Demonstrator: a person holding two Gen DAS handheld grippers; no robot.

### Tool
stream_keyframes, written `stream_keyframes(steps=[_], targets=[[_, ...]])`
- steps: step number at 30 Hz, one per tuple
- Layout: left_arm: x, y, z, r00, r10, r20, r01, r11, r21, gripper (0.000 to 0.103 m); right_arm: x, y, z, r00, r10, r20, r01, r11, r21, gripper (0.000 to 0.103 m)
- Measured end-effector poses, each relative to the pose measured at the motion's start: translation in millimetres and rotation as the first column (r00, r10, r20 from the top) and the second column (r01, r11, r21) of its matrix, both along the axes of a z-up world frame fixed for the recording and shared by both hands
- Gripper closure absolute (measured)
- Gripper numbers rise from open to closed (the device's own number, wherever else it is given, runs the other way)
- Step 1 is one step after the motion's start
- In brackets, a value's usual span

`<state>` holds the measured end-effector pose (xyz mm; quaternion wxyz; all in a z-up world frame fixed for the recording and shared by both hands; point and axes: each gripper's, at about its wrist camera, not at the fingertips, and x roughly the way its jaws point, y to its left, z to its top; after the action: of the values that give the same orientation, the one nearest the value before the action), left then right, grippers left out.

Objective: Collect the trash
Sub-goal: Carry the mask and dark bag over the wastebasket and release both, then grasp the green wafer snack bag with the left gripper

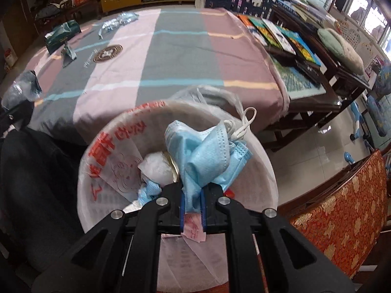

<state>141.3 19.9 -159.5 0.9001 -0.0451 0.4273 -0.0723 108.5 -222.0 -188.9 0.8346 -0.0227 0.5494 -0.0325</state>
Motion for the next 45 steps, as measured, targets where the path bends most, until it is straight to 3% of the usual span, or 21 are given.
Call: stream_keyframes(steps=[2, 4, 6, 8, 11, 15, 18, 23, 27, 31, 36, 39, 41, 43, 45], targets=[[-1.7, -6.0, -1.3, 1.0, -0.025, -0.01, 0.025, 1.0, 0.004, 0.047, -3.0, -9.5, -20.1, 0.997, -0.039, -0.064, 0.041, 0.999, 0.032, 0.092], [-3.3, -11.9, -2.1, 0.999, -0.047, -0.01, 0.047, 0.999, 0.011, 0.047, -5.4, -16.1, -33.4, 0.991, -0.068, -0.116, 0.077, 0.994, 0.074, 0.079], [-3.7, -16.2, -4.0, 0.998, -0.065, -0.016, 0.065, 0.998, 0.017, 0.047, -6.6, -19.1, -38.5, 0.987, -0.091, -0.131, 0.102, 0.991, 0.081, 0.038], [-3.9, -20.3, -6.8, 0.996, -0.085, -0.029, 0.085, 0.996, 0.008, 0.047, -8.8, -21.5, -31.6, 0.99, -0.114, -0.079, 0.119, 0.991, 0.06, 0.031], [-2.1, -27.5, -12.3, 0.99, -0.128, -0.062, 0.126, 0.991, -0.032, 0.047, -10.0, -34.7, -17.4, 0.985, -0.169, -0.021, 0.17, 0.983, 0.064, 0.03], [-2.6, -51.6, -18.0, 0.963, -0.254, -0.089, 0.245, 0.965, -0.098, 0.047, -12.2, -68.6, 3.0, 0.954, -0.296, 0.055, 0.284, 0.946, 0.157, 0.029], [-8.5, -81.9, -20.9, 0.926, -0.368, -0.083, 0.362, 0.929, -0.078, 0.046, -14.6, -86.2, 15.1, 0.933, -0.347, 0.093, 0.325, 0.927, 0.188, 0.029], [-23.8, -125.8, -25.0, 0.843, -0.532, -0.085, 0.53, 0.847, -0.048, 0.043, -15.3, -98.4, 18.9, 0.923, -0.371, 0.102, 0.347, 0.917, 0.196, 0.029], [-30.5, -134.6, -25.4, 0.821, -0.565, -0.079, 0.565, 0.825, -0.021, 0.033, -17.2, -99.9, 9.5, 0.921, -0.381, 0.081, 0.356, 0.909, 0.218, 0.029], [-26.6, -127.6, -25.6, 0.84, -0.537, -0.078, 0.537, 0.843, -0.017, 0.025, -14.1, -92.9, 3.8, 0.925, -0.374, 0.064, 0.35, 0.906, 0.239, 0.029], [-17.4, -111.3, -24.0, 0.875, -0.479, -0.075, 0.479, 0.878, -0.02, 0.023, -10.4, -79.9, 4.9, 0.936, -0.344, 0.077, 0.322, 0.922, 0.215, 0.029], [2.0, -79.2, -14.9, 0.945, -0.327, -0.005, 0.327, 0.945, -0.006, 0.023, -8.5, -75.4, 6.3, 0.938, -0.334, 0.089, 0.312, 0.93, 0.196, 0.029], [28.1, -40.5, -14.7, 0.986, -0.165, -0.015, 0.164, 0.985, -0.054, 0.023, -6.6, -74.0, 6.2, 0.939, -0.332, 0.094, 0.31, 0.932, 0.189, 0.029], [57.2, -0.7, -21.5, 0.998, 0.0, -0.069, -0.005, 0.998, -0.07, 0.023, -2.8, -72.0, 5.3, 0.94, -0.329, 0.094, 0.308, 0.933, 0.189, 0.029], [82.3, 33.6, -29.1, 0.987, 0.114, -0.11, -0.123, 0.989, -0.083, 0.024, 2.7, -69.0, 3.5, 0.942, -0.324, 0.088, 0.303, 0.934, 0.191, 0.029]])
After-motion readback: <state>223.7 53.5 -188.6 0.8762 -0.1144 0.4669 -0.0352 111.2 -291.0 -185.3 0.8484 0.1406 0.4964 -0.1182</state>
